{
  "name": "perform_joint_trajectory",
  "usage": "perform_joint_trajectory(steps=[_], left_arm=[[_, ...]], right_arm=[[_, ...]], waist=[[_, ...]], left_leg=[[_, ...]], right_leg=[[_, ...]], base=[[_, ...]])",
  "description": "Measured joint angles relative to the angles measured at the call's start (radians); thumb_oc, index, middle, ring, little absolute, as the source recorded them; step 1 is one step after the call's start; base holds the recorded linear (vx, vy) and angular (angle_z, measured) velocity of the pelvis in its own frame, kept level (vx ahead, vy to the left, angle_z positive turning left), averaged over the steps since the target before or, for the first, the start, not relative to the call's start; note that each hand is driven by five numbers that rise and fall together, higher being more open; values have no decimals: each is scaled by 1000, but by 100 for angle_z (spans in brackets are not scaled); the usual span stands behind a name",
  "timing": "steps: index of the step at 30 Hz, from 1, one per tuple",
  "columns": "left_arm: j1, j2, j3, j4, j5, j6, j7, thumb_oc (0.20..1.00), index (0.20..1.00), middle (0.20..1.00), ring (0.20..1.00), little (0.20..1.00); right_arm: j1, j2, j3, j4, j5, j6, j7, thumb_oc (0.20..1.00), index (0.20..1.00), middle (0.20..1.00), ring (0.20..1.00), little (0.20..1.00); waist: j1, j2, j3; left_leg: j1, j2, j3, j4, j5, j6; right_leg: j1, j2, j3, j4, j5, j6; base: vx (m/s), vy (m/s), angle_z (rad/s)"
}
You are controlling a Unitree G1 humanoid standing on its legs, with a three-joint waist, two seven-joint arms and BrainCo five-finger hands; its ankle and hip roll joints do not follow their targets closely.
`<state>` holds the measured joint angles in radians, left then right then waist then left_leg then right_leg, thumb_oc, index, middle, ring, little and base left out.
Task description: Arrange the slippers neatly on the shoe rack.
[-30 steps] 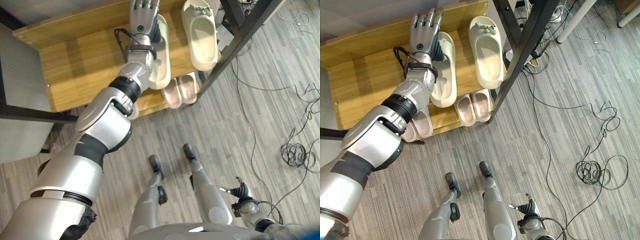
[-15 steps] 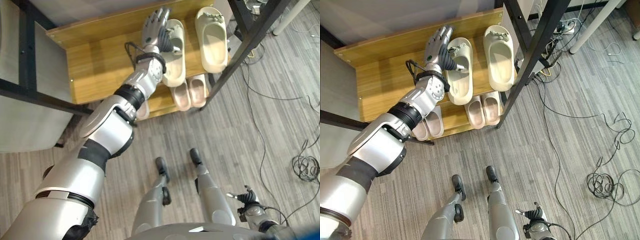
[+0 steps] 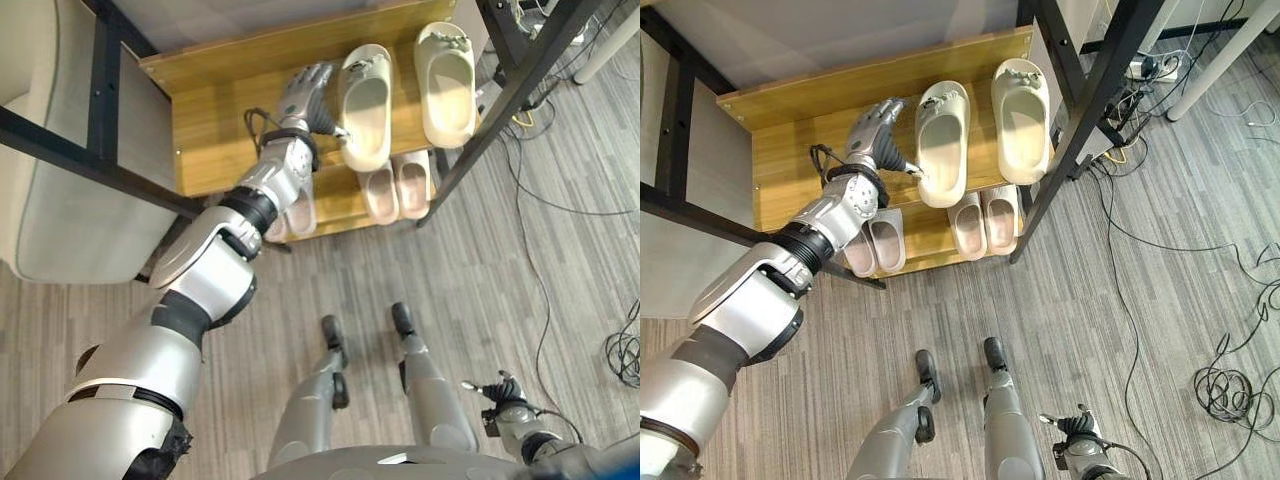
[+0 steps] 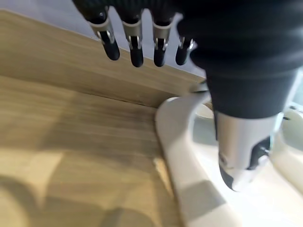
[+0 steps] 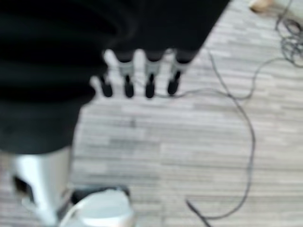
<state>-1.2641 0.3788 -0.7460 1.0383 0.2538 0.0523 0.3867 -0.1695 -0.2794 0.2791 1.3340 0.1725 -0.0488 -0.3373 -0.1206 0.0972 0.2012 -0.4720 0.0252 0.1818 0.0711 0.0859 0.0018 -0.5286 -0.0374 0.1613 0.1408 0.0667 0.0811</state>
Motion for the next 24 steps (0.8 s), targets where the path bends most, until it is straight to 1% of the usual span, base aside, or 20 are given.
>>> perform_joint_trajectory(steps=[1,3,9,15,18,24], left_arm=[[4,4,1,-7,3,0,-5,1000,1000,1000,1000,1000],[40,29,1,-73,3,-5,-43,1000,1000,1000,1000,1000],[78,29,-3,-123,0,-19,-106,1000,1000,1000,1000,1000],[86,35,-6,-175,-8,-19,-129,1000,1000,1000,1000,1000],[87,28,0,-194,-45,-22,-142,1000,1000,1000,1000,1000],[87,11,2,-193,-46,-23,-139,1000,1000,1000,1000,1000]], right_arm=[[0,0,-1,0,0,0,0,1000,1000,1000,1000,1000],[0,-2,-2,-1,0,2,2,1000,1000,1000,1000,1000],[-2,-2,-12,-1,-1,12,3,1000,1000,1000,1000,1000],[-26,-8,-23,-2,-2,25,2,1000,1000,1000,1000,1000],[-31,-7,-23,-3,-2,26,3,1000,1000,1000,1000,1000],[-31,-8,-23,-3,-2,33,3,1000,1000,1000,1000,1000]], waist=[[0,0,0],[1,0,0],[5,1,6],[7,20,32],[15,22,33],[14,22,33]], left_leg=[[0,0,0,0,0,0],[0,2,0,0,0,0],[0,2,0,0,3,5],[0,1,0,0,2,4],[0,3,0,0,0,0],[0,3,0,0,3,5]], right_leg=[[0,0,0,0,0,0],[0,1,0,-1,0,-1],[1,1,-3,-1,-1,-2],[0,0,-4,1,-1,-2],[-1,2,-4,2,-3,-4],[-2,2,-4,4,-3,-4]], base=[[0,0,0],[0,0,0],[0,0,0],[-5,2,0],[0,0,0],[0,0,0]])
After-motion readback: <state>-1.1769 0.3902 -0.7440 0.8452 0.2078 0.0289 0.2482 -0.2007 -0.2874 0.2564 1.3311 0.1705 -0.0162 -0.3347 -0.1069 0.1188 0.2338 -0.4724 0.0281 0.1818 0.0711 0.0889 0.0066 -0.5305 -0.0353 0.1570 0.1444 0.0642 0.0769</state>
